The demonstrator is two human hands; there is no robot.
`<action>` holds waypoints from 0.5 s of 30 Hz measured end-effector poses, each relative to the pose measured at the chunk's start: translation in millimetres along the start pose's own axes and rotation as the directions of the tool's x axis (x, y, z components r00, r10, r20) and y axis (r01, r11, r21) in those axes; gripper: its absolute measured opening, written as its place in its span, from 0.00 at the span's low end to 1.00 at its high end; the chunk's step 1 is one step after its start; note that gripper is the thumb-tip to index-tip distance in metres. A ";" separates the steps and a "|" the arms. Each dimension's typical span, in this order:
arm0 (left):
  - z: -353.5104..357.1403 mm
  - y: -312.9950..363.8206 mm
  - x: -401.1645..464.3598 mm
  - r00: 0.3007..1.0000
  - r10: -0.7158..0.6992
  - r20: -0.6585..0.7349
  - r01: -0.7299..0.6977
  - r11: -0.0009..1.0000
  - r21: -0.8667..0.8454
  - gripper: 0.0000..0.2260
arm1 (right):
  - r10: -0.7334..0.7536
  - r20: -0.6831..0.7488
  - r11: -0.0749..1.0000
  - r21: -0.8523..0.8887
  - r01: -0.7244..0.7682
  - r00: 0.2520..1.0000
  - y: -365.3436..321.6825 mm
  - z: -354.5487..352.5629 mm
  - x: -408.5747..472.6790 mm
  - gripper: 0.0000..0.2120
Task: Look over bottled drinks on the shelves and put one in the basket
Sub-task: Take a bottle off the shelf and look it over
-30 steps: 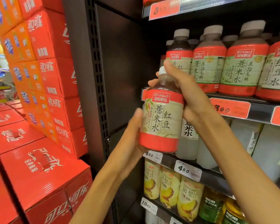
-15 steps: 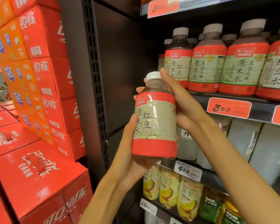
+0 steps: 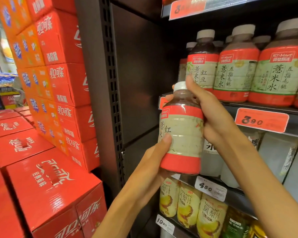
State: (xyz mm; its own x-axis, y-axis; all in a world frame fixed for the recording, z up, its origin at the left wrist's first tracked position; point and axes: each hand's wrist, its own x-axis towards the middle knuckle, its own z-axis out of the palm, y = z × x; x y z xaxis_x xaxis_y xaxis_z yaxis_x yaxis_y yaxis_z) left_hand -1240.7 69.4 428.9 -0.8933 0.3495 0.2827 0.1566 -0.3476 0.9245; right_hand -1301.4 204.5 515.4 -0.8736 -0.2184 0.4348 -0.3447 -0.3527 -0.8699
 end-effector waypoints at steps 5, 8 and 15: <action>-3.5 -3.4 1.4 0.999 0.033 0.017 -0.032 0.999 -0.040 0.16 | 0.037 0.059 0.999 0.038 -0.039 0.998 -1.0 -2.9 2.3 0.16; -2.6 -0.9 -0.1 0.999 0.043 0.032 -0.037 0.984 -0.174 0.26 | 0.060 0.111 0.995 0.075 -0.069 0.992 -1.9 -2.4 2.2 0.16; 5.6 -2.0 0.8 0.985 -0.025 0.170 0.097 0.899 -0.427 0.38 | 0.122 0.119 0.981 0.138 -0.138 0.985 2.9 -1.7 4.3 0.16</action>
State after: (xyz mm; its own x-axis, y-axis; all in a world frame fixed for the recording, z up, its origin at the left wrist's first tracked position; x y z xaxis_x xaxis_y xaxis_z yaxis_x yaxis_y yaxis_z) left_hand -1239.4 75.3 428.8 -0.8120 0.5013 0.2989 -0.1252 -0.6499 0.7497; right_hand -1306.7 204.1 514.4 -0.8621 -0.3666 0.3498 -0.1700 -0.4411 -0.8812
